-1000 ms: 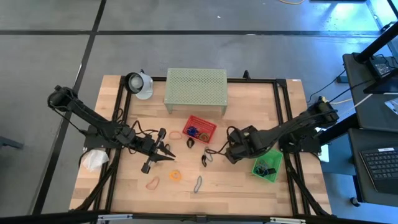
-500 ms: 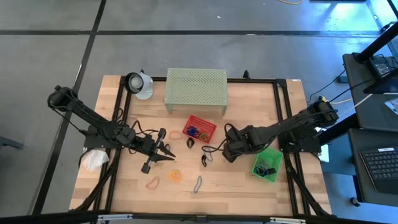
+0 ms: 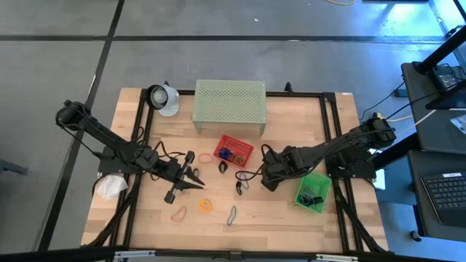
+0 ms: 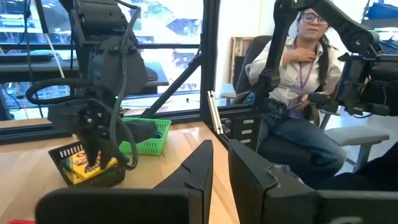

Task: Pick & Place Office Desk Supplies
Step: Put the crayon box into the black bin, then put the black rubber band into the green bin

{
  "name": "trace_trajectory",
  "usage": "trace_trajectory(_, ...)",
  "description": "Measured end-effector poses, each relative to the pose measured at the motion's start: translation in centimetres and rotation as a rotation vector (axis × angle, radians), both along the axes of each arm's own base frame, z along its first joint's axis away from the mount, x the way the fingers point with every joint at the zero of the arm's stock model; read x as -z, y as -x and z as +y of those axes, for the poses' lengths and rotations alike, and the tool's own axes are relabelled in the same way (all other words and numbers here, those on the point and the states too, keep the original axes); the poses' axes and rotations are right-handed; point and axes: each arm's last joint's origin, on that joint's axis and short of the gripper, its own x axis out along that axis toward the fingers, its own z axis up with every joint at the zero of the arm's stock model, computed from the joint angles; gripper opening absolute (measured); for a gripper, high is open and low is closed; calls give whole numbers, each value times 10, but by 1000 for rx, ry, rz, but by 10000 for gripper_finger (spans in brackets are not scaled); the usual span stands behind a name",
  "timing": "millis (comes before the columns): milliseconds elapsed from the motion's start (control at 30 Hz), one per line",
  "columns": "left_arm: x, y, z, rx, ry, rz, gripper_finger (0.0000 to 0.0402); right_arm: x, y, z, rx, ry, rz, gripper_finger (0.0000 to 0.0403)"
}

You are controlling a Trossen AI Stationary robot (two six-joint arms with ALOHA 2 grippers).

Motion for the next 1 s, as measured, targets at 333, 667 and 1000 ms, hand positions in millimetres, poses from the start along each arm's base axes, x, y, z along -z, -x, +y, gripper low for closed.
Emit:
trace_trajectory(333, -7, 11, 4, -6, 40, 23, 43, -23, -6, 20, -20, 32, -99, 135)
trace_trajectory(667, -7, 31, -1, 5, 2, 93, 43, -63, -35, 50, -95, -37, -476, 100)
trace_trajectory(1000, -3, 35, -3, -46, -35, 135, 43, -28, -63, 65, -140, -122, -488, 67)
